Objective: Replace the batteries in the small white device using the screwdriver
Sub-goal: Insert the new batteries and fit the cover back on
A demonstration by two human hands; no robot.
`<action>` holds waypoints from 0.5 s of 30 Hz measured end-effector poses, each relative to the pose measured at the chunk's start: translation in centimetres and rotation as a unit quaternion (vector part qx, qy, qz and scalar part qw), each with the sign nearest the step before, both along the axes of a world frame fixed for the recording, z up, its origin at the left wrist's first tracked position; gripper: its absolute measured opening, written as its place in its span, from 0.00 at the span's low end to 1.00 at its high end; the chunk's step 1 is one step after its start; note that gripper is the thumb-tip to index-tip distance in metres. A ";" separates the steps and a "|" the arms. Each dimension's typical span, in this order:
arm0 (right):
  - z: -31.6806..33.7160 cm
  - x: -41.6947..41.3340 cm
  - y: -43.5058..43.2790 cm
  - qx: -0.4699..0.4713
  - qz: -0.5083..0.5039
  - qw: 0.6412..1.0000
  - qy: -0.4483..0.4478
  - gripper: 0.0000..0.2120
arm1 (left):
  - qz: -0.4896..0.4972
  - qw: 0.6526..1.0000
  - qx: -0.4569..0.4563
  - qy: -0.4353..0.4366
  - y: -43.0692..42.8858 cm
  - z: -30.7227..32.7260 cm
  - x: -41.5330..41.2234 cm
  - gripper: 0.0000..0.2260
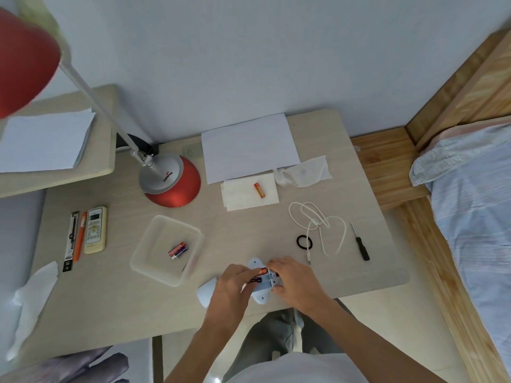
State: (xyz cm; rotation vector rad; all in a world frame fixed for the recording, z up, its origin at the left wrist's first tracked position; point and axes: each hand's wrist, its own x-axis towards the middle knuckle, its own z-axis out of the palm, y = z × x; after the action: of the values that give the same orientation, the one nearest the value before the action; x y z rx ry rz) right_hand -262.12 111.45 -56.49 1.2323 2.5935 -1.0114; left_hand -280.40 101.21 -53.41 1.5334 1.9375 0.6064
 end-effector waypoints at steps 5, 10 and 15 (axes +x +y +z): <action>0.1 0.0 0.0 0.003 -0.003 1.000 -0.008 0.23 | -0.049 0.993 0.035 0.097 0.8 -1.0 0.3 0.12; 0.1 0.1 -0.3 0.015 0.003 1.000 0.001 0.23 | -0.078 0.990 0.046 0.105 0.4 -2.7 -0.2 0.14; 0.1 0.1 -0.4 0.022 0.004 1.000 0.005 0.22 | -0.088 0.989 0.057 0.105 0.2 -2.7 -0.4 0.15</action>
State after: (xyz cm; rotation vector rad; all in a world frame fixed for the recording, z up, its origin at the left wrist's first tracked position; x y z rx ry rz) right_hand -261.98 111.02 -56.37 1.2291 2.6388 -0.9661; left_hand -280.77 101.41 -56.13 1.8831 1.9198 0.5039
